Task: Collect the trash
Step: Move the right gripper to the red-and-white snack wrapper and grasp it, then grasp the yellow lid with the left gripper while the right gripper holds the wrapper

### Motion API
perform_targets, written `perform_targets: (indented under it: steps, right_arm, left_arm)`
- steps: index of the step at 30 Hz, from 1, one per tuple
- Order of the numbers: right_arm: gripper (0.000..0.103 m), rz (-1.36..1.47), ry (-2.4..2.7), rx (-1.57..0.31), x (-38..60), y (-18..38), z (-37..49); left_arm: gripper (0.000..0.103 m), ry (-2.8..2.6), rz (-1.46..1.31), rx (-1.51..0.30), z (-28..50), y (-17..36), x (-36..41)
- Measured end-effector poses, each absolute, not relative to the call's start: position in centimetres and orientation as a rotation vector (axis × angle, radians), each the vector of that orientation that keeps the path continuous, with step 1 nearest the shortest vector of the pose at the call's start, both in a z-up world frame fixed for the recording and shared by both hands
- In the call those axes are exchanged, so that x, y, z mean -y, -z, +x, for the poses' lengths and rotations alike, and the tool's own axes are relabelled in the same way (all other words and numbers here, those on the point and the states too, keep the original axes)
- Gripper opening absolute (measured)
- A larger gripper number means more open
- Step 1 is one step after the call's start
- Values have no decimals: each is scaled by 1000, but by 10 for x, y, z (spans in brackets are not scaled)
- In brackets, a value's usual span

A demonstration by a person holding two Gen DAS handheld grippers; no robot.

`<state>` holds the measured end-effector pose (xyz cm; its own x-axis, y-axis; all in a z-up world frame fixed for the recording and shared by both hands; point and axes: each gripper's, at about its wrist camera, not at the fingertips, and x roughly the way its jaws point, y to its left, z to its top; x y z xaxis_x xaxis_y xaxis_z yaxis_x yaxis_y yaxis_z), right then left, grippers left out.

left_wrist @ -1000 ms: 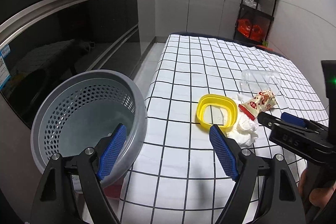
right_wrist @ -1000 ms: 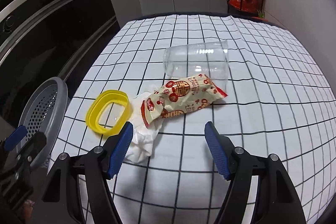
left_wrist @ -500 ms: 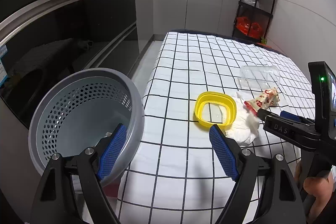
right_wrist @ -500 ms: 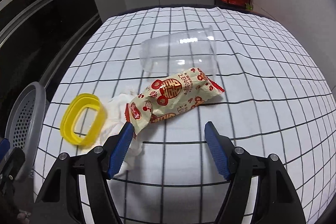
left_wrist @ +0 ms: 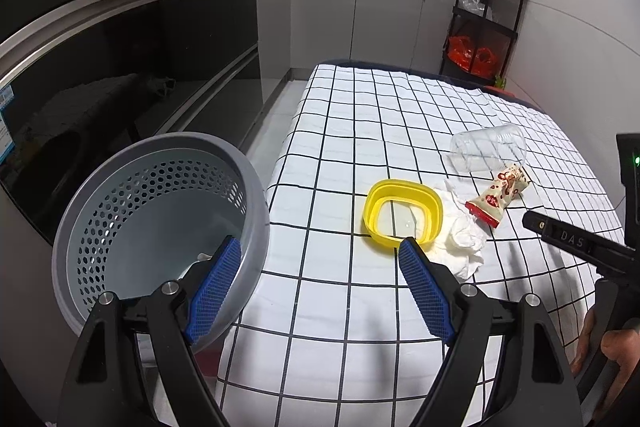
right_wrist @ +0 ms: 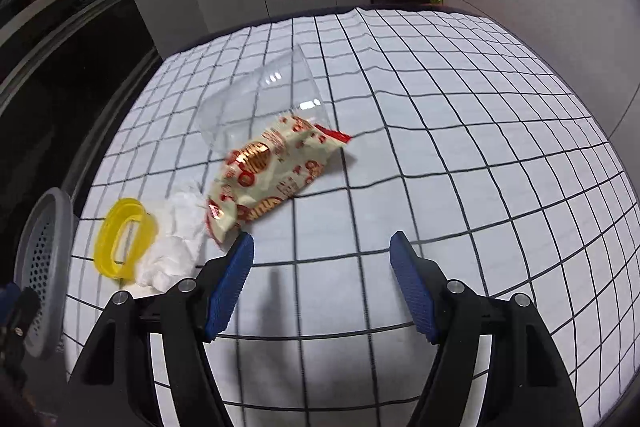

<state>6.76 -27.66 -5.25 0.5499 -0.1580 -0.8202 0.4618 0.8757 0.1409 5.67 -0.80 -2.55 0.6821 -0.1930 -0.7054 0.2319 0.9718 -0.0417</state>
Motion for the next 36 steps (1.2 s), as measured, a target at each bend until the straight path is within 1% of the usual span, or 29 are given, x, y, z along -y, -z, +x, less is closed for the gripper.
perform_targets:
  steps: [6, 10, 20, 21, 22, 23, 24, 25, 32, 36]
  right_arm:
    - [68, 410, 371, -908, 264, 47, 90]
    - [70, 439, 446, -922, 258, 54, 105]
    - [71, 433, 525, -957, 258, 72, 127]
    - [68, 428, 517, -958, 257, 74, 127]
    - [56, 423, 499, -961, 257, 75, 127]
    - [41, 419, 483, -970, 257, 76, 126]
    - [40, 417, 463, -967, 257, 76, 125]
    - [35, 407, 456, -967, 256, 75, 124]
    - [28, 366, 359, -987, 264, 64, 97]
    - [28, 373, 312, -990, 279, 55, 69]
  left_arm:
    - [79, 233, 50, -785, 58, 25, 7]
    - [79, 230, 46, -788, 59, 26, 4]
    - [79, 235, 44, -788, 59, 26, 4]
    - [79, 236, 45, -788, 59, 26, 4]
    - [79, 237, 46, -787, 58, 26, 4]
    - [79, 237, 48, -787, 58, 26, 5]
    - [79, 238, 49, -788, 58, 26, 5]
    - [79, 239, 49, -790, 58, 27, 5]
    - [79, 253, 65, -798, 61, 30, 14]
    - [79, 286, 60, -816, 62, 34, 22]
